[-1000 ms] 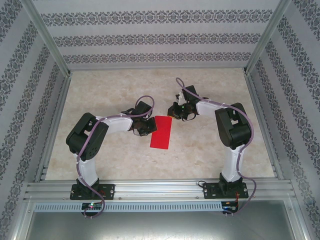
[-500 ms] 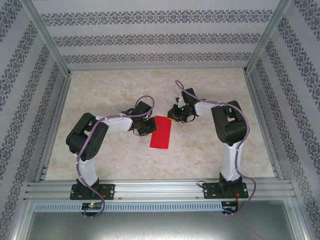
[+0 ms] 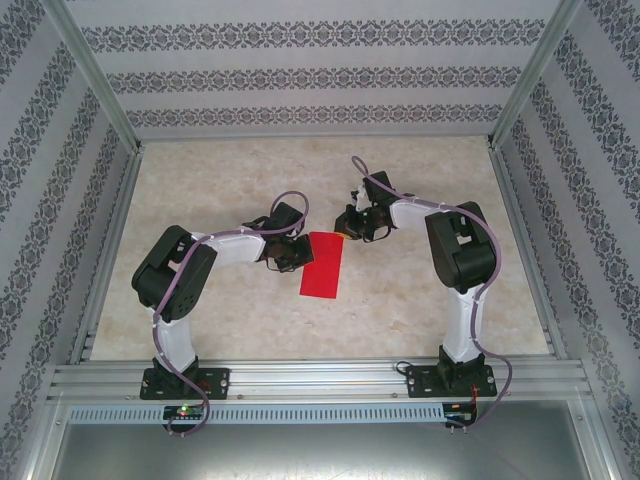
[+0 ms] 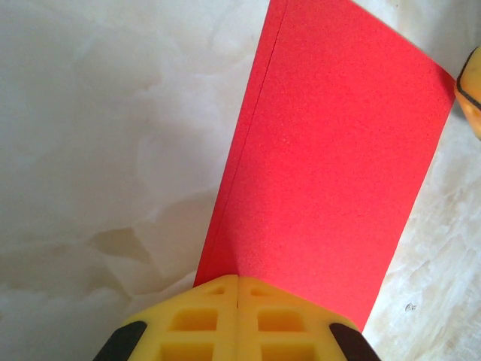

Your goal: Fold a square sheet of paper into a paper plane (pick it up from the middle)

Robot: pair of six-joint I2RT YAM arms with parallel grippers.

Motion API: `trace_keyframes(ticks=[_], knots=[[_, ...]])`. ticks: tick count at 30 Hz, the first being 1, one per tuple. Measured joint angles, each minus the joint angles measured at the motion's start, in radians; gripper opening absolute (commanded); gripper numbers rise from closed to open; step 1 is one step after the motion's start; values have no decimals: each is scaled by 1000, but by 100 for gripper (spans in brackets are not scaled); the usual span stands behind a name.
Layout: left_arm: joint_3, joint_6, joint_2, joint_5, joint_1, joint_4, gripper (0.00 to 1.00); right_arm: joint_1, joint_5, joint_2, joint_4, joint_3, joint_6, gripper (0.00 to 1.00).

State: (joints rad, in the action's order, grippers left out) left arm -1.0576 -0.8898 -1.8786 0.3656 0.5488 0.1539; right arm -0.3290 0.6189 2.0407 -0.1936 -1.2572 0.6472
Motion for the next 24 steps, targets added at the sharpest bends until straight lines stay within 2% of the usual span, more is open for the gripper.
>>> trace_keyframes(ticks=[16,24], knots=[[0,0,0,0,1,1,0,9,19,30,-14,-3,0,13],[0,0,0,0,1,1,0,-2,23,-129,-3,70,1,13]])
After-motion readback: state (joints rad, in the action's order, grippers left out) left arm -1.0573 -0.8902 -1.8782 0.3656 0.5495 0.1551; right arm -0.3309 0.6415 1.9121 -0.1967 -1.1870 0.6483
